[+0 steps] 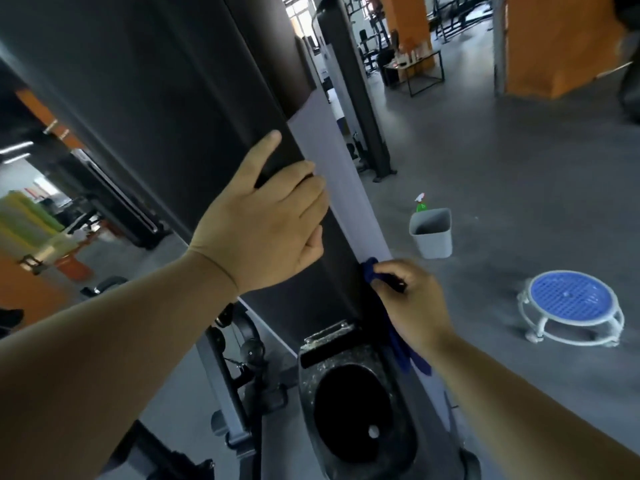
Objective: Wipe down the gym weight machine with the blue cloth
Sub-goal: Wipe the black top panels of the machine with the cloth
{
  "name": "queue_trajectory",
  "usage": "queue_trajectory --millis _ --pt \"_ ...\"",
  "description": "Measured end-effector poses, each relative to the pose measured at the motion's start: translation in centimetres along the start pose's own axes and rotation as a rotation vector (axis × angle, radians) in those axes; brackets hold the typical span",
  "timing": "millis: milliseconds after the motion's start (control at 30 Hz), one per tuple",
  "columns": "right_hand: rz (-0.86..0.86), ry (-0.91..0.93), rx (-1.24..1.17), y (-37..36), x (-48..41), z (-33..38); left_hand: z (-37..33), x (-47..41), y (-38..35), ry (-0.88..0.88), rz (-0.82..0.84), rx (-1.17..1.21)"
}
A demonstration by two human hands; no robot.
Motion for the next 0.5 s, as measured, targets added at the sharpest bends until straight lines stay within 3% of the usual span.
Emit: queue_trajectory --millis 233,367,500 --pt "-0.058 0.168 -0.117 -0.7 -1.9 4.2 -1.4 0.1 -0.1 -0.041 -0.092 0.02" --pt "-0.059 0.057 -0.091 -0.5 -0.3 0.3 -1.9 0.1 -0.4 0.001 -0.101 0.043" --pt "-0.035 -0.02 0.086 -0.1 0.9 -2.1 -2.4 0.1 -0.6 0.022 -0.086 0.024"
Point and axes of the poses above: each hand's wrist, its own x-axis away from the middle knuckle, its own y-axis out of the back of the hand, z = x × y, the point moved 6 cm from there along -x, towards the middle knuckle, and after that the axes turned 2 degrees about -x, right-handed, at the moved point
